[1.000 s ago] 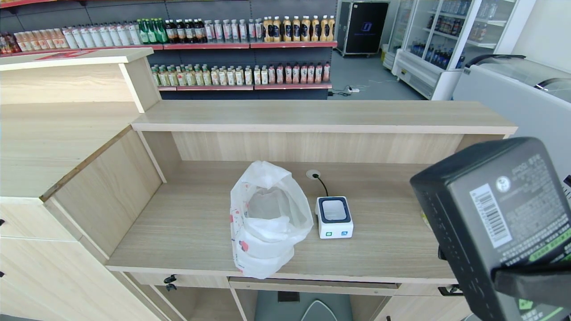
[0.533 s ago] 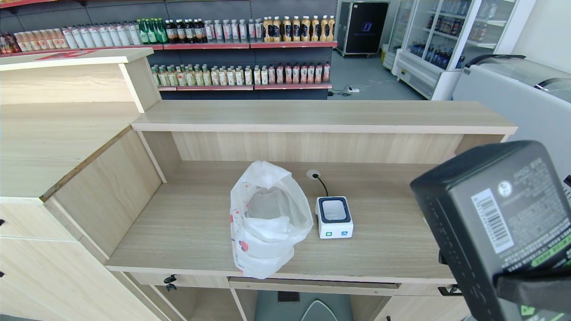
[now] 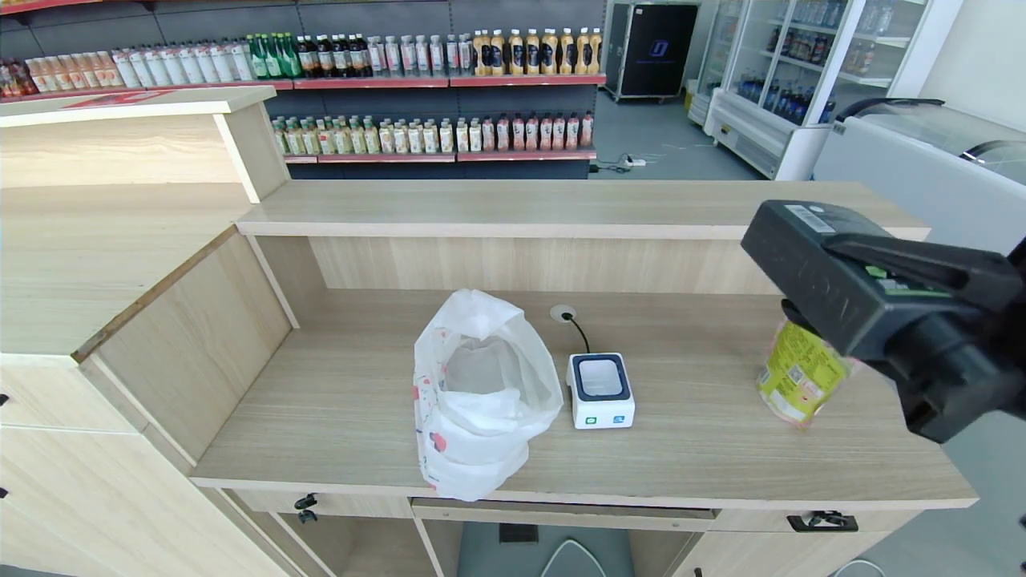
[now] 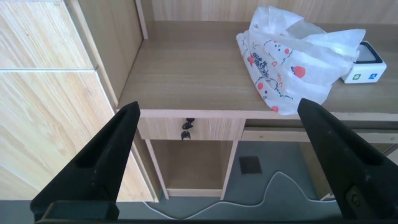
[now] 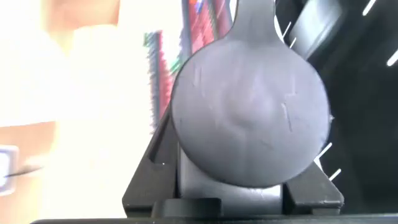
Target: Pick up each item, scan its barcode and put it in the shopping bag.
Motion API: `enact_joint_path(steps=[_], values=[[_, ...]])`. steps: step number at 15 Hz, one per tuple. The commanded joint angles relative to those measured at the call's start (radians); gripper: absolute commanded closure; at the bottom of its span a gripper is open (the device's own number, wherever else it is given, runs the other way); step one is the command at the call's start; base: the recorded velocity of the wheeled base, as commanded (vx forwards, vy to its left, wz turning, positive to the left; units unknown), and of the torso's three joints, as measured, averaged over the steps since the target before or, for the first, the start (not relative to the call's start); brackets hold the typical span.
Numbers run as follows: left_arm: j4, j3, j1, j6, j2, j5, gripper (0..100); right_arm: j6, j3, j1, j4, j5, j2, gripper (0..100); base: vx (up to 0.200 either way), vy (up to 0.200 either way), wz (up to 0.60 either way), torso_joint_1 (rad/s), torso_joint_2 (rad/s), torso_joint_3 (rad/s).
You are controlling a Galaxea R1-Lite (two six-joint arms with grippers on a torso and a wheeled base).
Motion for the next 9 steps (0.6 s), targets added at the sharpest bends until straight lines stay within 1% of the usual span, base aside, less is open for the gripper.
enact_joint_path(steps=[1,3,4,5,7,8,9], values=[[0.0,0.0,0.0,0.0,0.001,0.0,0,0.478,0.025,-0.25,0.141,-0.307,-0.043,100,0.0,0.0,0.0,0.0,0.0,0.0],[0.0,0.0,0.0,0.0,0.001,0.0,0,0.78,-0.004,-0.39,0.359,-0.447,-0.026,100,0.0,0.0,0.0,0.0,0.0,0.0],[0.0,0.0,0.0,0.0,0.001,0.0,0,0.881,-0.007,-0.454,0.434,-0.473,-0.019,100,0.0,0.0,0.0,0.0,0.0,0.0],[0.0,0.0,0.0,0.0,0.001,0.0,0,0.958,-0.005,-0.546,0.478,-0.471,-0.02,100,0.0,0.0,0.0,0.0,0.0,0.0],[0.0,0.0,0.0,0.0,0.001,0.0,0,1.059,-0.013,-0.637,0.549,-0.468,-0.005,100,0.0,0.0,0.0,0.0,0.0,0.0],[0.0,0.0,0.0,0.0,0.001,0.0,0,1.097,-0.013,-0.683,0.55,-0.464,0.021,100,0.0,0.0,0.0,0.0,0.0,0.0],[0.0,0.0,0.0,0.0,0.001,0.0,0,1.16,-0.022,-0.687,0.553,-0.439,0.038,100,0.0,0.0,0.0,0.0,0.0,0.0]])
